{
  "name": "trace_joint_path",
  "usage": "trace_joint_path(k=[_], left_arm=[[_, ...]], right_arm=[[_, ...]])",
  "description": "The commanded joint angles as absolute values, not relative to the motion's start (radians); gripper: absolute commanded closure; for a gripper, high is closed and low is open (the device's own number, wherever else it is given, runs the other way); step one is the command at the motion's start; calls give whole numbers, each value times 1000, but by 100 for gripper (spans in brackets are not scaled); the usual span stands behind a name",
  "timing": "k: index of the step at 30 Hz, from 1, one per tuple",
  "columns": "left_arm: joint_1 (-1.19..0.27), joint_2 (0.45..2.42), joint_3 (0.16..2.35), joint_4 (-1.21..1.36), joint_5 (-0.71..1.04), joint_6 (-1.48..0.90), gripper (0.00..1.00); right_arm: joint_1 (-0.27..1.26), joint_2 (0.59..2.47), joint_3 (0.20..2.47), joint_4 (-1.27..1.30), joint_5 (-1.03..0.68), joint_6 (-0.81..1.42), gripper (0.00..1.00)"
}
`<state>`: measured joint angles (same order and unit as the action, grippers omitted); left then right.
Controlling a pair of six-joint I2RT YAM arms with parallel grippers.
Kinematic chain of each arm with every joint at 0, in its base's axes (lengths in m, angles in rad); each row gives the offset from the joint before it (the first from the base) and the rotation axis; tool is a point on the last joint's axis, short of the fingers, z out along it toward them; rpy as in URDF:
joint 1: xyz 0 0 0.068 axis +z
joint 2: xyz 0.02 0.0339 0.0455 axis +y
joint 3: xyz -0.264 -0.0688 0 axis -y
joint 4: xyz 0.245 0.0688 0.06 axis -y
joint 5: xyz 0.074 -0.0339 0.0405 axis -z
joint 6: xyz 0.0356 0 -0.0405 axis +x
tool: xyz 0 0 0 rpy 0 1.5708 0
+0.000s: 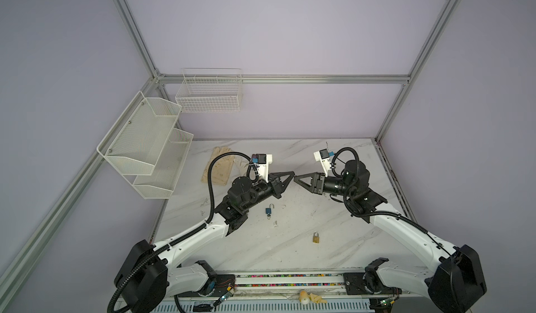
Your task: Unlock with the key
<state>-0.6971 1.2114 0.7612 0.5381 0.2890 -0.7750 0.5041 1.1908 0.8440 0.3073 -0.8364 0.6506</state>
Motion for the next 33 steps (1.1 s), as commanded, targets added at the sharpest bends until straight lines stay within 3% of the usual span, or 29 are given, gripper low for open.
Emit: trace_joint_path(k=[1,6,22,28,30,33], left_arm=[[-703,1209,862,607,305,-782,100],[-704,1217,864,616,310,-784,100],[-704,1207,847,615,285,-775,100],[-704,1196,844,606,264,-775,99],[-703,1177,844,586,250,-770,85],[-703,1137,849,508,210,-748,72]], right_arm=[[500,1184,845,375,-870,665,74],[501,1189,848,373,-873,664,77],[501,1176,857,365,-841,667,100],[500,1164,866,328,-805,673,100],[499,1160,866,305,-801,677,100],[492,1149,874,229,-768,650,100]])
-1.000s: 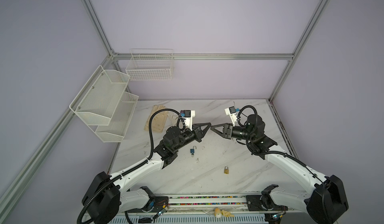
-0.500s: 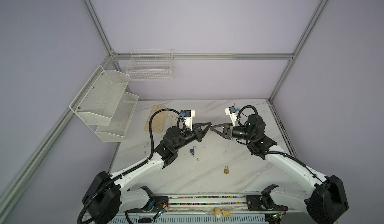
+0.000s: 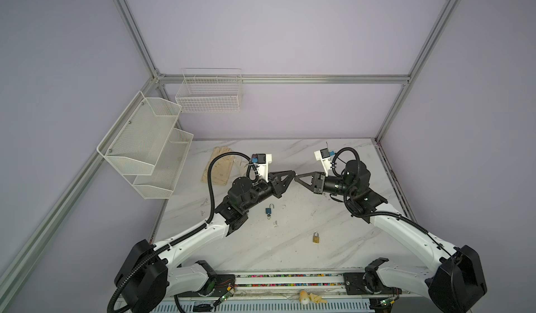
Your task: Unlock with the key
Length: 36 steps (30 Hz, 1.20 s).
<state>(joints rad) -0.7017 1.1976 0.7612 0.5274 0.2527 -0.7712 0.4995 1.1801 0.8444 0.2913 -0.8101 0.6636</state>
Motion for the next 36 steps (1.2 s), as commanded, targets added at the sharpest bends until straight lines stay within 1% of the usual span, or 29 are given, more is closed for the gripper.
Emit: trace_joint_path(k=[1,5,8,14,17,24,28,30,36], left_arm=[[-703,1126,854,472,192,-743,67],[-704,1102,891,273,150,-768,59],[-723,1098,911,120,102,-803,57],[-820,1163,960,-135,26,-839,54],[-894,1221,984,-211,-2,-840,51],[-1046,1404,1110,-396,-118,-806,49],[-1101,1570,1215,-473,-131,-771,47],[-1121,1655,1294,-528,-104,-748,46],[-1181,1841,1482,-671,-127,-714,45]], right_arm=[[487,1145,876,206,-758,641,100],[462,1124,882,101,-705,605,100],[449,1118,892,15,-649,572,100],[431,1125,916,-150,-527,512,100],[403,1120,898,-194,-468,518,100],[346,1138,844,-201,-438,531,100],[323,1138,824,-210,-412,526,100],[303,1138,814,-210,-414,525,100],[263,1144,799,-209,-433,520,100]])
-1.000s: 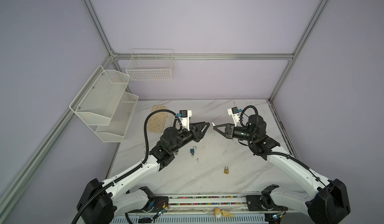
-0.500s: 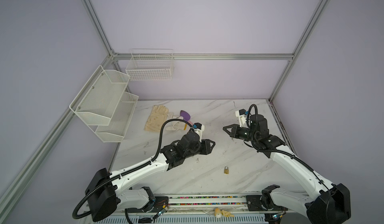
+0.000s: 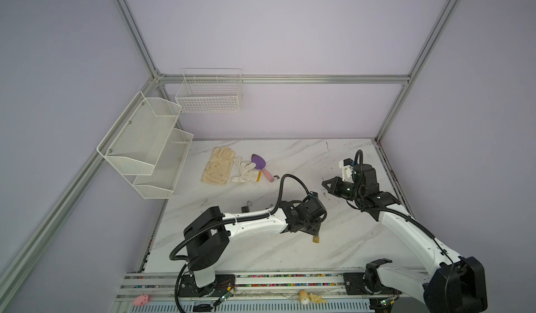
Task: Unlock with the key
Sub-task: 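Move the open left gripper over the brass padlock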
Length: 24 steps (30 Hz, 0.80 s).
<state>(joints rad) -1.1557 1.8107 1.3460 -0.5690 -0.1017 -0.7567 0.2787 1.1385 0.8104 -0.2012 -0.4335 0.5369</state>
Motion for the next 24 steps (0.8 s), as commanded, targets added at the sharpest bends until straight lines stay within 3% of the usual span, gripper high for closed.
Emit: trace_joint_path(k=[1,15,24], left_arm=[[-1188,1861,1498,-680,-129,-711,45],[-1206,2080,1648,-801,-109,-646,44],[-1206,2099,1656,-820,-121,-643,48]], right_arm=[[256,1145,798,-207,-441,520,100],[211,1152,785,-201,-496,508,100],[200,1154,790,-204,-506,498,100]])
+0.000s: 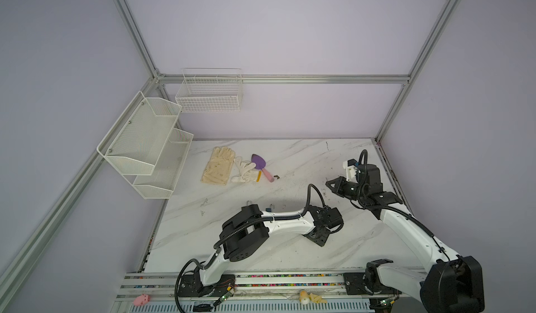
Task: Unlock with the key
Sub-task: 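Move the open left gripper over the brass padlock, then lower the open left gripper around the brass padlock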
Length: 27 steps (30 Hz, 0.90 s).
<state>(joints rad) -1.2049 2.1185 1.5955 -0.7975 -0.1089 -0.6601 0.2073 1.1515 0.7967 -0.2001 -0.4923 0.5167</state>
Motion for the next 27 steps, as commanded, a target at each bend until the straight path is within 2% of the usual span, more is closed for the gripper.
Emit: trace_joint_path(k=[1,15,27], left_arm=[[-1206,2095,1650,-821,-121,-643,48],[-1208,2081,1625,-838,-110,-631,59],[-1206,2085,1601,-863,-122,-620,63]], right_arm=[[199,1156,790,-204,-506,497,100],[192,1164,792,-199,-532,497,100],[190,1170,796,-199,-540,495,100]])
